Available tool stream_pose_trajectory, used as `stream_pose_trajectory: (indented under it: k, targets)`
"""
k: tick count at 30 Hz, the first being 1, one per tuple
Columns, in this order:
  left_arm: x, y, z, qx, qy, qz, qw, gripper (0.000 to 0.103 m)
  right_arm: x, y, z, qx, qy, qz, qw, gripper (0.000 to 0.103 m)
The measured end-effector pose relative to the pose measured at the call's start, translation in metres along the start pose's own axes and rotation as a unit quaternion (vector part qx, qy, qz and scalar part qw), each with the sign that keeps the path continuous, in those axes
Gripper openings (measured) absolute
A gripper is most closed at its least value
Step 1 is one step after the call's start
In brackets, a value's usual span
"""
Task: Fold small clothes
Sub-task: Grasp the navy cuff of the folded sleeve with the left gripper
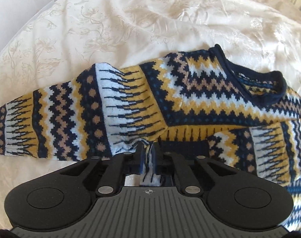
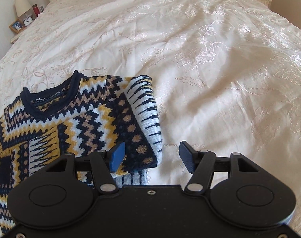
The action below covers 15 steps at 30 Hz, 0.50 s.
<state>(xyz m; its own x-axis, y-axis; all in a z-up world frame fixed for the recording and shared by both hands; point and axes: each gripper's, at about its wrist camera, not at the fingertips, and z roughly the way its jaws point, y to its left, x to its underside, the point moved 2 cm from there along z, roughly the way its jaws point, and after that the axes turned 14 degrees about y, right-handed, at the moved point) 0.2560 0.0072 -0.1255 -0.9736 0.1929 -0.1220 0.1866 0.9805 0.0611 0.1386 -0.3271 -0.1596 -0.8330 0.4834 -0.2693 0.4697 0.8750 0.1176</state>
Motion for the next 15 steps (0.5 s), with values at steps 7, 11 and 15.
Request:
stream_pose_trajectory:
  k: [7,11,15]
  targets:
    - [0.014,-0.017,0.025,-0.006,0.038,0.039,0.9985,0.028,0.005,0.006,0.006,0.002,0.011,-0.022,1.000,0.065]
    - [0.009,-0.017,0.029,0.000,0.028,0.036,0.9990,0.032,0.006,0.007,0.003,-0.002,0.010,-0.024,1.000,0.065]
    - [0.003,-0.019,0.034,0.014,0.022,0.054,0.9982,0.040,0.007,0.007,0.001,-0.006,0.010,-0.023,1.000,0.065]
